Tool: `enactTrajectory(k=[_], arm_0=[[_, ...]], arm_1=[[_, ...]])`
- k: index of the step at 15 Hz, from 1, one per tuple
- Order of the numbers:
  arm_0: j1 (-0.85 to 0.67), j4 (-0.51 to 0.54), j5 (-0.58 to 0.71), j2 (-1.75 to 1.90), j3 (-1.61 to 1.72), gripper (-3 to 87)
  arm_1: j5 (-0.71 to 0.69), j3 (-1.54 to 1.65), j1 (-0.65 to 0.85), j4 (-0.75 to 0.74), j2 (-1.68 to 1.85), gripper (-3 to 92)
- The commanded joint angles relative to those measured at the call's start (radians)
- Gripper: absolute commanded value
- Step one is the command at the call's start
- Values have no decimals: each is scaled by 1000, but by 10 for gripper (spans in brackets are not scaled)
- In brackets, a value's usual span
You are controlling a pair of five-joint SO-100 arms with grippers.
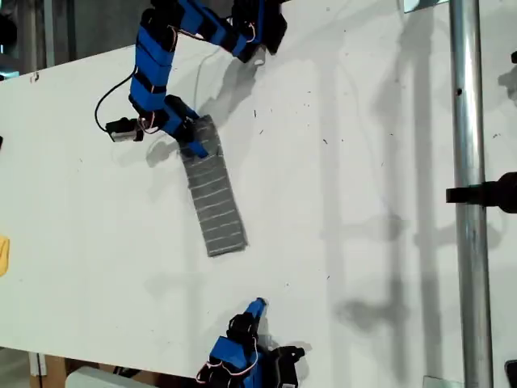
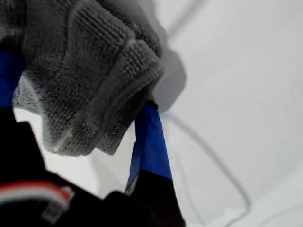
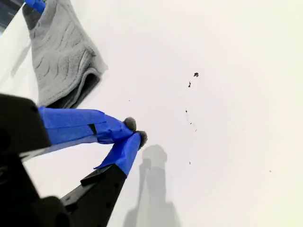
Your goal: Grasp corners of a towel and fold twice.
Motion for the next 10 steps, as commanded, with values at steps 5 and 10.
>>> enactTrajectory(k=[5,10], arm_0=[[8,0,-15,8,-14,-14],[12,0,-12,8,-15,-13]], arm_1=[[69,-166,-80,61,-95,-2],[149,-109,-60,273,173,-2]])
